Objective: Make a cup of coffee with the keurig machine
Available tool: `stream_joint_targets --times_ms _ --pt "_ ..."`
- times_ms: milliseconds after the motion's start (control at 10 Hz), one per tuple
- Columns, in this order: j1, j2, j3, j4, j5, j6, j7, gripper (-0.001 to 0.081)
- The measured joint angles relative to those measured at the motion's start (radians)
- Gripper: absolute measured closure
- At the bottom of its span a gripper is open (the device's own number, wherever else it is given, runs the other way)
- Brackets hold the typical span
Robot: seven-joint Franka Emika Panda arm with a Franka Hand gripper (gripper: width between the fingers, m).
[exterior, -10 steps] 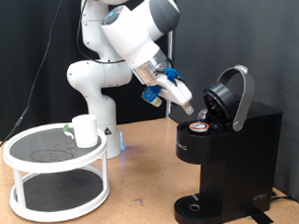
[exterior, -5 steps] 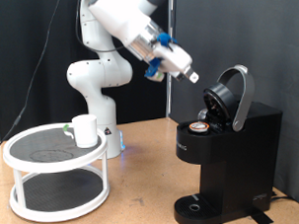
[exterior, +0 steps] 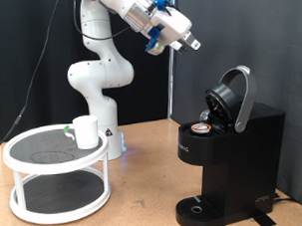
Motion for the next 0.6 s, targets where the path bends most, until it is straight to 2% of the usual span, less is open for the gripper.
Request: stream_joint_targets --times_ms 300,400,600 --pt "0.013 0.005 0.005 0.014 0.043 -0.057 -0.058 0.0072" --pt "0.025 0.015 0.015 0.036 0.042 -0.089 -0.056 0.0072" --pt "0.039 0.037 0.056 0.076 0.041 -0.089 -0.003 0.0072"
